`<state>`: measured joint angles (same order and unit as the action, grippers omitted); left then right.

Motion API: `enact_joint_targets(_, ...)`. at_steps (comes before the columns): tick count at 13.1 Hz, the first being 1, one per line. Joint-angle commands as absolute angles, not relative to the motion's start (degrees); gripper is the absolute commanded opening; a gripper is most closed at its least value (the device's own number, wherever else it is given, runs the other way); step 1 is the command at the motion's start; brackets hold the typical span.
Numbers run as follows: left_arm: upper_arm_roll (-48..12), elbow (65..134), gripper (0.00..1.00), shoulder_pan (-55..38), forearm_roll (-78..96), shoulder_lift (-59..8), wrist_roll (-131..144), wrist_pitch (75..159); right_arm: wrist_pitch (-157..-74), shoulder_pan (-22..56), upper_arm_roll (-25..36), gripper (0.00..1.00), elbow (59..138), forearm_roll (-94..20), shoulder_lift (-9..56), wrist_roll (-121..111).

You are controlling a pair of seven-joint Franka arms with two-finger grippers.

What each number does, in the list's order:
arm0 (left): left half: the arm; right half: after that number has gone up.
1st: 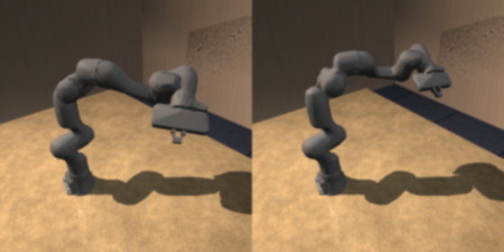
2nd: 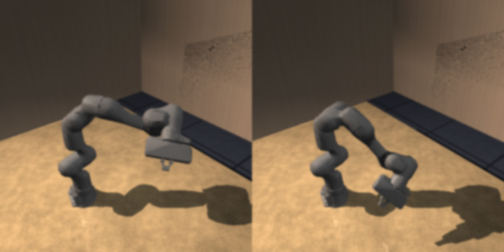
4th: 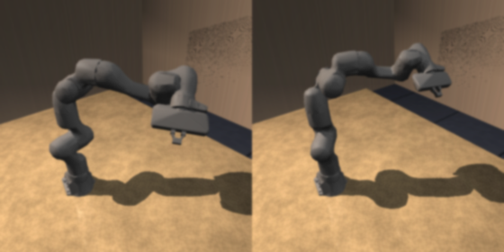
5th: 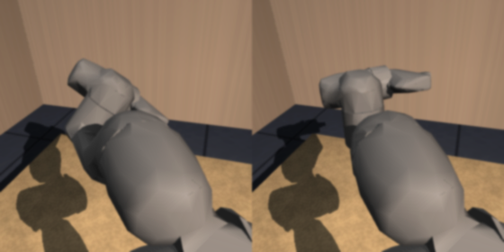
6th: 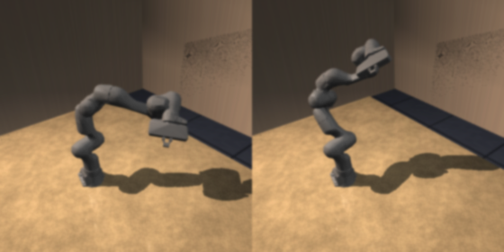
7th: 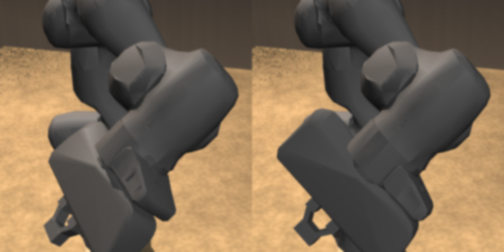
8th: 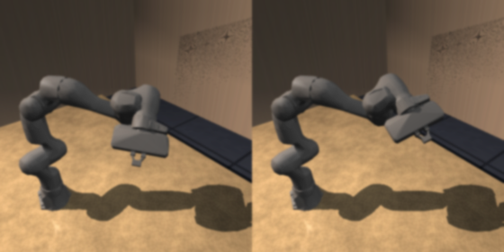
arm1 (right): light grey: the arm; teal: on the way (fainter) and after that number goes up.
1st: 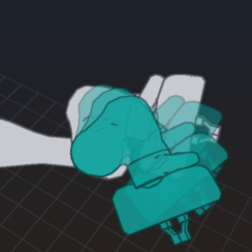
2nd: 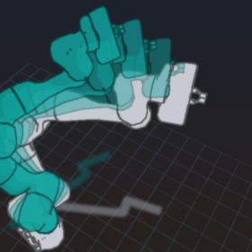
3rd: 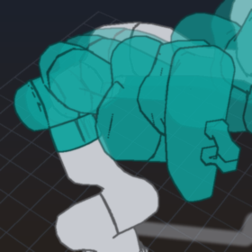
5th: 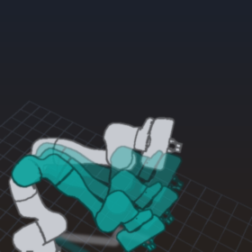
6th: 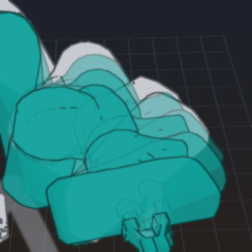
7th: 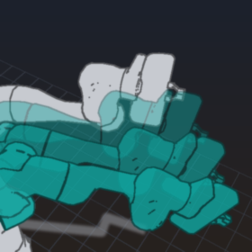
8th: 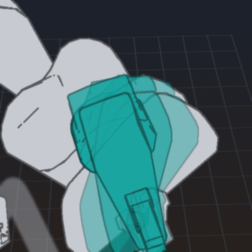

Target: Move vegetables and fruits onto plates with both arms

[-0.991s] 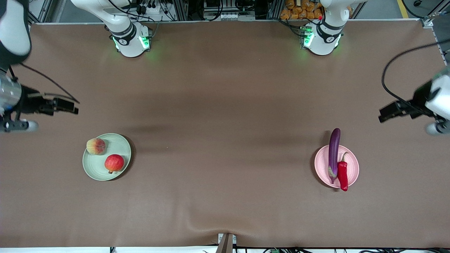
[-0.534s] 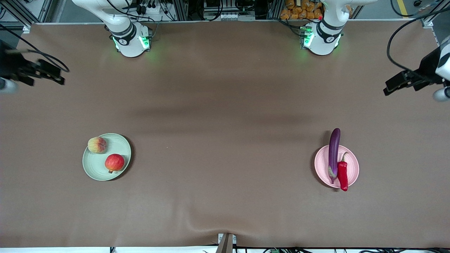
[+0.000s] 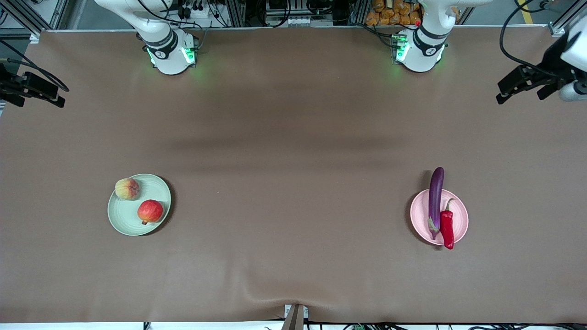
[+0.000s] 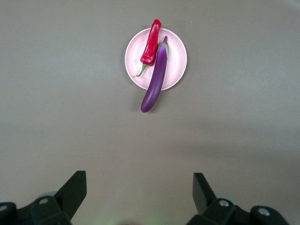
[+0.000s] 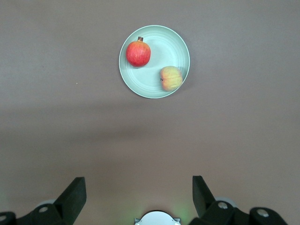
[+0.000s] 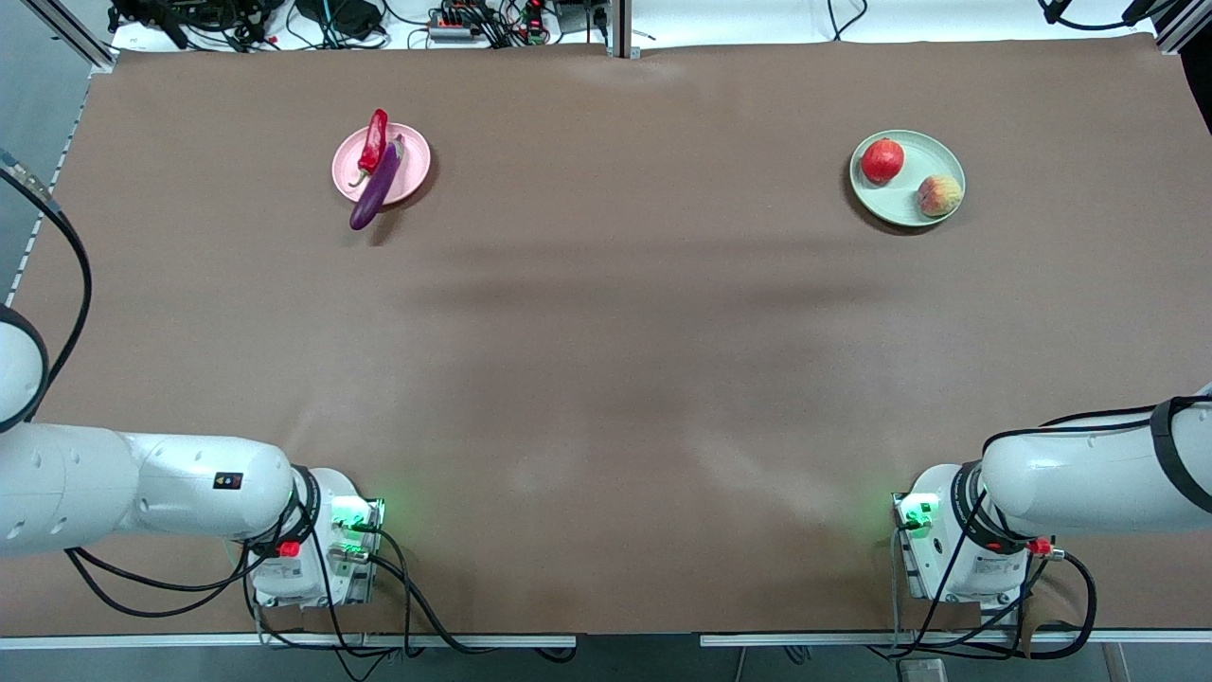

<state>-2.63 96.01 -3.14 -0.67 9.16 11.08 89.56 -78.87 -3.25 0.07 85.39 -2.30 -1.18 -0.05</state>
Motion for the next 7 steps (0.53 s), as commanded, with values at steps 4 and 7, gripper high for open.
enact_joint_targets(4, -7.11, 89.47, 1.00, 0.52, -2.20, 4.48, 10.63, 86.84, -78.49, -4.13, -0.97, 1.00, 84.64, -1.32, -0.97, 0.97)
enact_joint_targets(7, -6.77, 89.82, 1.00, 0.79, -2.02, 4.83, 10.72, 86.92, -78.57, -3.87, -0.97, 1.00, 84.64, -1.32, -0.88, 0.97)
